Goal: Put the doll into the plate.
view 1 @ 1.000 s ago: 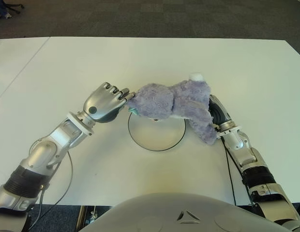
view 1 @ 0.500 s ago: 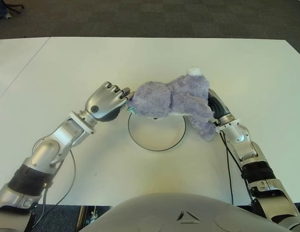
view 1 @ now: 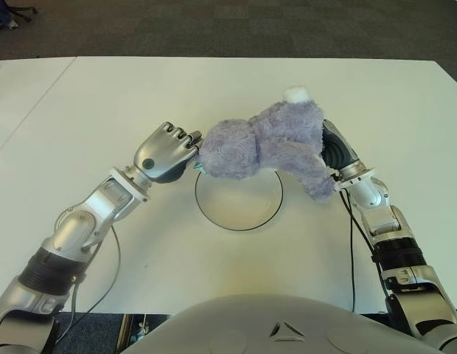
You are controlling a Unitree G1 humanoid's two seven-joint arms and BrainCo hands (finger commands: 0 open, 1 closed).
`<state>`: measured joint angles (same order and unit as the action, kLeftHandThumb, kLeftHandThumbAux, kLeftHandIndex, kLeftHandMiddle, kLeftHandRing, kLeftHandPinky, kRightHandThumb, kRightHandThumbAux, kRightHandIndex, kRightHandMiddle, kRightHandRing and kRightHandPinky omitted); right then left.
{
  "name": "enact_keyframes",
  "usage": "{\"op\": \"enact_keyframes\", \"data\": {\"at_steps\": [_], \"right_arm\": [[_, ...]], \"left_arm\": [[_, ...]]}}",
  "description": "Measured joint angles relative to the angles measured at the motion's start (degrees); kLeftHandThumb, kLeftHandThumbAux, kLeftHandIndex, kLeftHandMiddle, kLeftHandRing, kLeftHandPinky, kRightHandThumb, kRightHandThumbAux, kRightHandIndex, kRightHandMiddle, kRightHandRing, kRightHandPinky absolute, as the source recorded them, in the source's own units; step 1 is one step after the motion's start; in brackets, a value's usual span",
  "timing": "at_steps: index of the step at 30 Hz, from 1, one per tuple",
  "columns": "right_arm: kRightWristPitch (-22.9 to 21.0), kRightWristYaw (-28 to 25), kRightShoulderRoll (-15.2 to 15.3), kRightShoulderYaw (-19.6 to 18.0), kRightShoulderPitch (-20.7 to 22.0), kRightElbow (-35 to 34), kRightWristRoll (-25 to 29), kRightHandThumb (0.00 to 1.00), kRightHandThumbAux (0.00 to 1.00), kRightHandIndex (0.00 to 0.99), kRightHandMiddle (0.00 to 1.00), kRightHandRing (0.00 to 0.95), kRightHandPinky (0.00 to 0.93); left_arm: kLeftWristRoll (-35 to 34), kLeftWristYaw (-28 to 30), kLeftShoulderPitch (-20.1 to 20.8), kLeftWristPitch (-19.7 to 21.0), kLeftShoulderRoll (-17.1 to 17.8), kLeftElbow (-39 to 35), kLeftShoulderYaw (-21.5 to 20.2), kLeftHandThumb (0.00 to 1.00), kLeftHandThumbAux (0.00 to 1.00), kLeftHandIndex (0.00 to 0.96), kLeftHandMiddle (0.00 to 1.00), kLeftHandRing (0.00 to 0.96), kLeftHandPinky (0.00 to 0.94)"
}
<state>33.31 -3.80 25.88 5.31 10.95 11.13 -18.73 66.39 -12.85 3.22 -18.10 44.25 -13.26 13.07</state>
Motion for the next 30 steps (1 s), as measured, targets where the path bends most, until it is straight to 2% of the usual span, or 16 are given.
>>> {"op": "enact_keyframes", "data": {"at_steps": [9,18,30], "right_arm": [[0.34,-0.94,-0.08,0.45,0.90,-0.90,0.00,0.700,0.720,0.438,0.874,0.883,0.883],[0.28,-4.69,-0.46,1.85,2.22,-3.21,1.92,0.700,0.719,0.438,0.871,0.880,0.880],[-3.45,-9.01,-2.10,4.48,2.09,-5.93,2.56,0.701,0.717,0.438,0.886,0.883,0.889]], "left_arm": [[0.06,0.54,0.11,0.31,-0.15,0.21,0.89,0.715,0.700,0.438,0.758,0.790,0.823],[0.08,0.56,0.16,0.45,-0.17,0.25,1.11,0.715,0.700,0.438,0.758,0.790,0.823],[0.14,1.05,0.16,0.87,-0.19,0.26,1.22,0.715,0.700,0.438,0.758,0.790,0.823]]}}
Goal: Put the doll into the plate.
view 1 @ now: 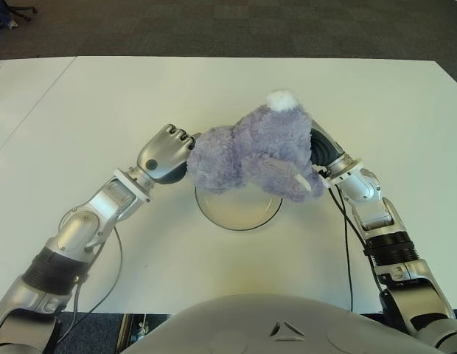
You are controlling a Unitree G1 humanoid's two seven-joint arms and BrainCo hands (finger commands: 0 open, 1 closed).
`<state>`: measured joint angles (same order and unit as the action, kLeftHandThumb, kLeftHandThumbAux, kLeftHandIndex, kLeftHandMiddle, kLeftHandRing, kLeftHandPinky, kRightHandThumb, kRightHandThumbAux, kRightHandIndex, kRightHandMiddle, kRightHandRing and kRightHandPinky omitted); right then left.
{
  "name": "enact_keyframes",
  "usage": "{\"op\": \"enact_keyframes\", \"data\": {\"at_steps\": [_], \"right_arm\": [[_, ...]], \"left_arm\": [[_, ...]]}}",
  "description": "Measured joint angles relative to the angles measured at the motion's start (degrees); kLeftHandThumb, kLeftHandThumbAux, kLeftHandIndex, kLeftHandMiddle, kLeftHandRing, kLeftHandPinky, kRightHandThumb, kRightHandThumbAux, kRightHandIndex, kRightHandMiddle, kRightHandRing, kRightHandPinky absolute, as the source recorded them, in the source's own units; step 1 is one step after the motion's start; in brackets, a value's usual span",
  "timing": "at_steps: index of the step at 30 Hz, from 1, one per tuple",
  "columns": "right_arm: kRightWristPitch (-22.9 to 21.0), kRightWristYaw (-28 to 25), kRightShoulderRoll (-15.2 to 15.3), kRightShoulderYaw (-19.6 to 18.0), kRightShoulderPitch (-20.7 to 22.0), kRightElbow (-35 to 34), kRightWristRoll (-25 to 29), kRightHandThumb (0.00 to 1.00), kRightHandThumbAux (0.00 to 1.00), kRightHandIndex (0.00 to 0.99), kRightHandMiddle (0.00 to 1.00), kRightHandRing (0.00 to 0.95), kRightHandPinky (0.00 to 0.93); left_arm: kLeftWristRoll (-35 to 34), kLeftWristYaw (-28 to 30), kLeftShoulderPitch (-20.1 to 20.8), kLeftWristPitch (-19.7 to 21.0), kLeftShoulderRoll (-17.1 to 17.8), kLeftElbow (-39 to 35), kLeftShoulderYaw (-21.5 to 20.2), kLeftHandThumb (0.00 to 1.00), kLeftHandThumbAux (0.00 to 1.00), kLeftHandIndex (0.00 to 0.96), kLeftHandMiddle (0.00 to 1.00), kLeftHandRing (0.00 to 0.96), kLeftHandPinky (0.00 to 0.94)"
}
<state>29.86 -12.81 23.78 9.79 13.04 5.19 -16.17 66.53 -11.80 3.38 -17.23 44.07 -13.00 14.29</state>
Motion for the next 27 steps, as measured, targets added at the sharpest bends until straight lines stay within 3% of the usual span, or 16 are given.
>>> {"op": "enact_keyframes", "data": {"at_steps": [10,27], "right_arm": [[-2.49,-0.58,-2.02,1.67,-1.24,-0.39,-0.38,0.701,0.716,0.438,0.887,0.883,0.886],[-2.67,0.90,-3.69,3.91,-0.56,4.69,-2.75,0.699,0.718,0.439,0.871,0.878,0.883]], "left_arm": [[0.11,0.19,-0.01,0.13,-0.03,-0.01,0.00,0.715,0.700,0.438,0.758,0.790,0.823],[0.25,0.52,-0.11,0.65,-0.03,-0.27,-0.08,0.715,0.700,0.438,0.758,0.790,0.823]]}}
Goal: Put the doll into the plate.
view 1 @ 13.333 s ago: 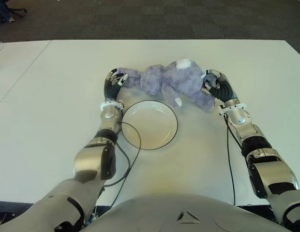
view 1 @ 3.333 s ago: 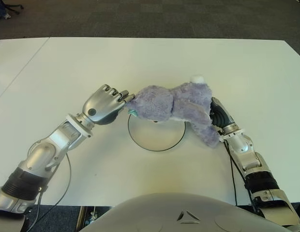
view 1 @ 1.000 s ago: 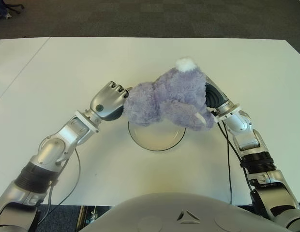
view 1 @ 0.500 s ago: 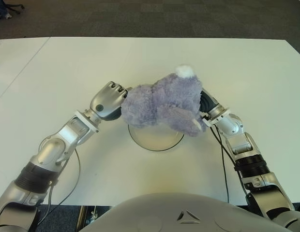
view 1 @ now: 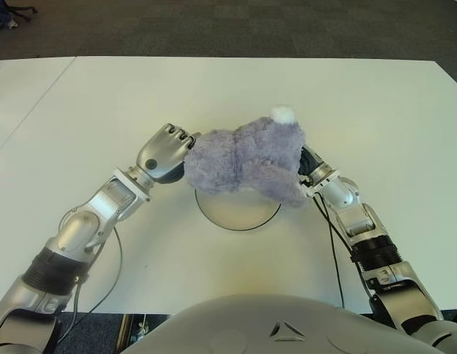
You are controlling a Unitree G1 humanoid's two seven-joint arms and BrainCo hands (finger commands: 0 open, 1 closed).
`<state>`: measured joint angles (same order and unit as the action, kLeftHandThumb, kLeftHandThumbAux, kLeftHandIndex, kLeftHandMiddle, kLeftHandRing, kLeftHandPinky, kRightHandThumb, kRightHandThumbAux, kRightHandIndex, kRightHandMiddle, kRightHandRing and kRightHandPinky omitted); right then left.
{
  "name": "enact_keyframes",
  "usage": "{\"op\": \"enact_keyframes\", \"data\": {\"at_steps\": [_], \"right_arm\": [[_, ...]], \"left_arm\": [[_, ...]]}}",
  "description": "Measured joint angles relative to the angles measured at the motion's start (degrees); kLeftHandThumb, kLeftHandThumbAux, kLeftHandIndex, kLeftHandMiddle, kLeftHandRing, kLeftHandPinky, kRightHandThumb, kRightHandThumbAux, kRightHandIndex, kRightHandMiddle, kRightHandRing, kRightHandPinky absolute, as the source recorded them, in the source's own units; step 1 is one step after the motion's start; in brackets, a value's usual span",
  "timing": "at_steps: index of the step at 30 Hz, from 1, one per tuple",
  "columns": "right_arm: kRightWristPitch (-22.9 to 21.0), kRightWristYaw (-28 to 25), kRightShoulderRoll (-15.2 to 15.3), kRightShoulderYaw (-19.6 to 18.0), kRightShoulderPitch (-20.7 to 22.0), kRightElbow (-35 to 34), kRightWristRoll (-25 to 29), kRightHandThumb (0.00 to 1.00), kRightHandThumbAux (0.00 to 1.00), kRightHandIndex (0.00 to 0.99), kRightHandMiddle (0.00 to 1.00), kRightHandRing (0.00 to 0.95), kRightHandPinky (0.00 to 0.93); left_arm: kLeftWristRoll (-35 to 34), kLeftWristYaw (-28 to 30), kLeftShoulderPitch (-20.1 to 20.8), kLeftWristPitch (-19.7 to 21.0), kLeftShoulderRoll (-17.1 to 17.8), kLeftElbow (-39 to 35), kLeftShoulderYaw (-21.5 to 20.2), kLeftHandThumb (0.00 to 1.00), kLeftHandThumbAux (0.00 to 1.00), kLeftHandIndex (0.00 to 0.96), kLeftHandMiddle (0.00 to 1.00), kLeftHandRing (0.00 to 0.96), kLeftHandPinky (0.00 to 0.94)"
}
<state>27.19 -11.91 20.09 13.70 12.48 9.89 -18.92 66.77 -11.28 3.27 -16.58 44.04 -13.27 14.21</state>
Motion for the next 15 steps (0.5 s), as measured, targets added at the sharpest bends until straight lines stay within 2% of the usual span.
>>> {"op": "enact_keyframes", "data": {"at_steps": [15], "right_arm": [[3.21,4.07,-2.27,0.99,2.54,8.85,-0.14,0.699,0.719,0.439,0.869,0.876,0.881]], "left_arm": [[0.08,0.06,0.00,0.03,0.00,-0.22,-0.13,0.715,0.700,0.438,0.758,0.790,0.823]]}}
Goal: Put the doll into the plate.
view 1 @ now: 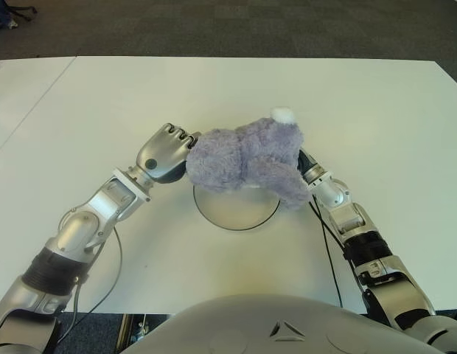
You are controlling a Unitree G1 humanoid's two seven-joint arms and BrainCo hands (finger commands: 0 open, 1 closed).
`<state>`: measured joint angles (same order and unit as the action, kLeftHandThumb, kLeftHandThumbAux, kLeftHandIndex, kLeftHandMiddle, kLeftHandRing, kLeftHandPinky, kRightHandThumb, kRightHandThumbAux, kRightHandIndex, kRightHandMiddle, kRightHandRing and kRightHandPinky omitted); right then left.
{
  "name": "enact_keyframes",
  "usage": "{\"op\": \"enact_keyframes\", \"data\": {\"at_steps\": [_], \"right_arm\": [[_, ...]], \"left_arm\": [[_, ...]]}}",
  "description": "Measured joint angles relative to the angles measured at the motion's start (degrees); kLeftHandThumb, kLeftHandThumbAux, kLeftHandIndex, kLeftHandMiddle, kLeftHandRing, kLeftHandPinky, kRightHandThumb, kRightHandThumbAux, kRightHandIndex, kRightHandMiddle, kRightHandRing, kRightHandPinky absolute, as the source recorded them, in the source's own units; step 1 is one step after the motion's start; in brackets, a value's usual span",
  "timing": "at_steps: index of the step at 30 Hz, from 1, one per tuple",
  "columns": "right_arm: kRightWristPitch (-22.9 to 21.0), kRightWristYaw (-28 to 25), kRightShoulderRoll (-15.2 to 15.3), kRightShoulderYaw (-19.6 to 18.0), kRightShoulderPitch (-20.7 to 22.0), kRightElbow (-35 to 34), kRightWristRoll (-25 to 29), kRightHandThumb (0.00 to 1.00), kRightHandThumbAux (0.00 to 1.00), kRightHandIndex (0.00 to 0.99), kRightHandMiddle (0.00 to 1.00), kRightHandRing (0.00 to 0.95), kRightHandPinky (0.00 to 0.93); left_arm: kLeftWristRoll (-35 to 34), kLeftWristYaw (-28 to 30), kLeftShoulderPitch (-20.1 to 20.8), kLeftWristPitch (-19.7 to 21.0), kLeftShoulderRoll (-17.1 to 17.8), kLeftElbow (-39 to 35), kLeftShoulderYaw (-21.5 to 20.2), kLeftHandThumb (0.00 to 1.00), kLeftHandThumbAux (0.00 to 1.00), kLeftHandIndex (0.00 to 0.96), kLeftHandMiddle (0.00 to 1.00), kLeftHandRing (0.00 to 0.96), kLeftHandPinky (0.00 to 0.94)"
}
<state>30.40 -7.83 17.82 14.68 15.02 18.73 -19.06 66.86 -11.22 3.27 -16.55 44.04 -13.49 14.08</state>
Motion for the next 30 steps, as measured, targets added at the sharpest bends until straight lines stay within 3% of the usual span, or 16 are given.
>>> {"op": "enact_keyframes", "data": {"at_steps": [12,13,23,30], "right_arm": [[1.42,1.49,-0.55,0.40,3.72,6.26,-0.97,0.700,0.719,0.439,0.870,0.876,0.881],[1.46,1.73,-0.57,0.42,3.91,6.53,-1.11,0.699,0.719,0.439,0.870,0.876,0.880],[1.43,2.99,-0.64,0.15,4.02,6.56,-1.22,0.698,0.720,0.438,0.871,0.875,0.887],[1.44,3.65,-2.19,1.77,4.95,6.61,-2.69,0.697,0.721,0.438,0.871,0.875,0.880]], "left_arm": [[0.03,0.01,0.01,0.00,-0.01,-0.05,-0.01,0.715,0.700,0.438,0.758,0.790,0.823],[0.02,0.01,0.03,0.12,-0.06,0.28,-0.03,0.713,0.705,0.438,0.795,0.823,0.849],[-1.06,-1.42,1.81,9.22,-5.87,21.88,0.10,0.722,0.699,0.441,0.818,0.822,0.833],[-3.62,-6.64,4.98,13.13,-10.88,33.45,0.53,0.722,0.698,0.441,0.812,0.812,0.807]]}}
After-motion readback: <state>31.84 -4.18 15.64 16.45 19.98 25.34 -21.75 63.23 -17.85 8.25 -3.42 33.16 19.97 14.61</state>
